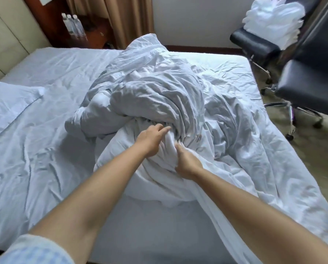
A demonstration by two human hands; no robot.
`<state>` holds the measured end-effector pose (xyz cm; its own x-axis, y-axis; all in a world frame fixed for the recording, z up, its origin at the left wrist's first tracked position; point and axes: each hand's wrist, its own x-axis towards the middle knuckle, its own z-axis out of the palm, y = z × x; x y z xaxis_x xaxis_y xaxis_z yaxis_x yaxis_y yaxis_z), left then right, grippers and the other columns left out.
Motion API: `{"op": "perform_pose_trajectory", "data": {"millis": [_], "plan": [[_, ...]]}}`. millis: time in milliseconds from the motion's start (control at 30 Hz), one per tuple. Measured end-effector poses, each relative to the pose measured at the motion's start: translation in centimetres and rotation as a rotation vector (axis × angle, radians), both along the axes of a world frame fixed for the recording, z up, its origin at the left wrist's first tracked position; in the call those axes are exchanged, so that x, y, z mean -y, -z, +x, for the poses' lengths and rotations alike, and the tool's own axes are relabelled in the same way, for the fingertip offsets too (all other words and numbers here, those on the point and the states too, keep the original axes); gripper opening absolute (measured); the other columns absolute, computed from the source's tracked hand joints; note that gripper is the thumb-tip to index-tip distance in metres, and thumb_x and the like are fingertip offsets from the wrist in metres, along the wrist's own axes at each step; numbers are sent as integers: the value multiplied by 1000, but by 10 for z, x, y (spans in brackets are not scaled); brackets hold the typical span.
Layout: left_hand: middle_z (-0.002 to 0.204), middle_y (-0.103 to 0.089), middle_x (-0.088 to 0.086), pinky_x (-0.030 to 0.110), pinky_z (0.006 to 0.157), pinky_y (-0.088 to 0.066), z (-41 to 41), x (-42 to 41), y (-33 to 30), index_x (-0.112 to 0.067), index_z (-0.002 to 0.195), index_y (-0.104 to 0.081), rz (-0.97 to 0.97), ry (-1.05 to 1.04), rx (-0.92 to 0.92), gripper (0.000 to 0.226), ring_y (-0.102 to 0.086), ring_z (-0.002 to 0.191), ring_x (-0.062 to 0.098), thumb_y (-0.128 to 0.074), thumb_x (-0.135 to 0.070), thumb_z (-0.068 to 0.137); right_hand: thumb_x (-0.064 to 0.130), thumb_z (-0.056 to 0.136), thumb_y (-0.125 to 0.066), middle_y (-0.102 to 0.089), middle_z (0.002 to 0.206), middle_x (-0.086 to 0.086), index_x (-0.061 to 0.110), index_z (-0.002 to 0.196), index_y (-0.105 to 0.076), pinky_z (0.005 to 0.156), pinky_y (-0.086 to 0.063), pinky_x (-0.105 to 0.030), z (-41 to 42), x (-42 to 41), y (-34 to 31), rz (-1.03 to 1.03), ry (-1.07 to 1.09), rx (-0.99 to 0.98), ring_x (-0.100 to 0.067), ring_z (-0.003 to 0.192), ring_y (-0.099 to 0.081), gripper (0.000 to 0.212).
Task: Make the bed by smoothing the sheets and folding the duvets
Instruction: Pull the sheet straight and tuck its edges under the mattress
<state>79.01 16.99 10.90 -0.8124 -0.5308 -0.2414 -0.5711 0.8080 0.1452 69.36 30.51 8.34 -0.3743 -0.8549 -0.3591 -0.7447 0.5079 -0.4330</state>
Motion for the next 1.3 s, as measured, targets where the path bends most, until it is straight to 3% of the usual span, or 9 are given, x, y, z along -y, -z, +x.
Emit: {"op": "perform_pose_trajectory", "data": {"millis": [167,267,367,467,567,733,900,1133,1300], "plan": [[149,-24,2,40,99,-40,-18,7,3,-36,143,-34,-149,296,149,70,-26,136,23,-49,-2,85,5,74,-55,-57,121,-12,19,134,-36,83,-46,-34,-3,-15,-19,-16,-20,21,-32,111,-53,64],[130,-51,-5,35,102,-34,-20,7,8,-26,119,-60,-283,466,70,39,-36,129,21,-50,-9,85,7,71,-56,-53,120,-13,15,127,-39,86,-44,-33,5,-25,-22,-20,-43,3,-32,112,-49,59],[95,-69,-1,29,100,-38,-10,2,7,-14,86,-69,-372,607,60,19,-58,103,23,-61,-8,71,10,74,-56,-51,116,-13,19,105,-38,79,-40,-33,19,-36,-24,-17,-69,-24,-32,108,-47,37],[53,-63,-5,16,67,-49,14,-12,4,-19,48,-60,-421,590,61,21,-61,56,18,-72,-11,33,10,78,-54,-52,114,-11,17,105,-41,81,-43,-36,29,-49,-29,13,-121,-6,-31,107,-47,31],[66,-69,6,26,75,-48,40,-31,0,-13,62,-66,-304,424,156,11,-65,70,26,-66,-7,54,9,78,-54,-52,118,-8,15,109,-47,85,-42,-34,36,-66,-38,-22,-199,-11,-29,111,-46,32],[95,-69,7,30,84,-45,70,-72,-22,-14,87,-67,-411,225,218,17,-60,95,29,-55,-24,79,5,79,-54,-46,133,-3,15,123,-47,82,-28,-24,50,-98,-60,-119,-303,-42,-26,121,-42,46],[102,-68,5,28,76,-43,111,-124,-50,-16,94,-66,-384,101,211,21,-59,102,27,-55,-30,84,9,75,-57,-56,120,-7,15,113,-54,80,-40,-27,71,-122,-71,-117,-397,-91,-28,111,-54,38],[76,-59,2,25,49,-32,183,-205,-56,-16,79,-64,0,-196,208,9,-55,74,23,-67,-24,75,11,78,-58,-63,112,-3,19,120,-60,83,-44,-27,112,-159,-68,39,-521,-9,-22,105,-59,42],[88,-59,1,27,64,-41,183,-202,-39,-20,85,-61,102,-173,256,23,-58,90,23,-58,-1,73,21,76,-73,-58,101,-3,17,109,-56,75,-46,-28,113,-164,-49,191,-480,112,-22,95,-59,38]]}}
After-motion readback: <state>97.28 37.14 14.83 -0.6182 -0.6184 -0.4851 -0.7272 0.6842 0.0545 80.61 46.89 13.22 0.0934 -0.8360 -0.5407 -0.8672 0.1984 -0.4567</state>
